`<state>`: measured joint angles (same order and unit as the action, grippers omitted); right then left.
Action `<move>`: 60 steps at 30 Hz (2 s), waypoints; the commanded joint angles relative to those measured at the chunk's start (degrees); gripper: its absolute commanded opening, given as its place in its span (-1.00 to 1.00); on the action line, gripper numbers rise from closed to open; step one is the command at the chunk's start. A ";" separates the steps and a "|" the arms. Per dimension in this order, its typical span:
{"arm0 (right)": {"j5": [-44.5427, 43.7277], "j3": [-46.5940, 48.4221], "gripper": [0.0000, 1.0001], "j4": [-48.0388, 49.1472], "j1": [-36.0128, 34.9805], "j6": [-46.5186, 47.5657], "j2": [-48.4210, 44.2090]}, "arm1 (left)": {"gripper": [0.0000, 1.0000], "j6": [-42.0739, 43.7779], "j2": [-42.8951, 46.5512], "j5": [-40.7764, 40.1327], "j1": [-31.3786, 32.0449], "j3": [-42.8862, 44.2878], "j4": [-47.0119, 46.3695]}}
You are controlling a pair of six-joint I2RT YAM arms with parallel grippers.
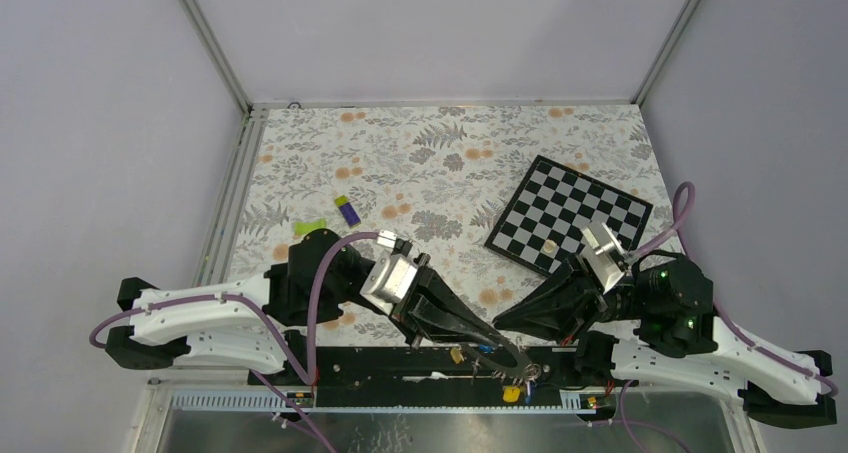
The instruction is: Remove the keys from the keyring
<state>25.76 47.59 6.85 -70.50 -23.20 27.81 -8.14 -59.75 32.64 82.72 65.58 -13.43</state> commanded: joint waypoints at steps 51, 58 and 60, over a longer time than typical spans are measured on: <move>-18.04 -3.46 -1.00 23.45 0.09 -17.12 -1.12 | -1.00 0.50 4.00 -2.76 -0.19 -3.53 -6.08; -7.36 -3.53 -0.87 14.05 0.10 -7.17 -3.22 | -1.00 0.71 4.43 -2.47 -0.19 -2.58 -5.30; -5.54 -3.90 -0.56 12.07 0.10 -5.63 -3.99 | -1.00 0.71 4.27 -2.42 -0.19 -2.48 -5.21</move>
<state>16.34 42.50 18.46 -70.57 -34.79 25.98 -6.68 -57.30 27.44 82.02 62.48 -16.99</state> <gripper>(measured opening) 0.097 0.018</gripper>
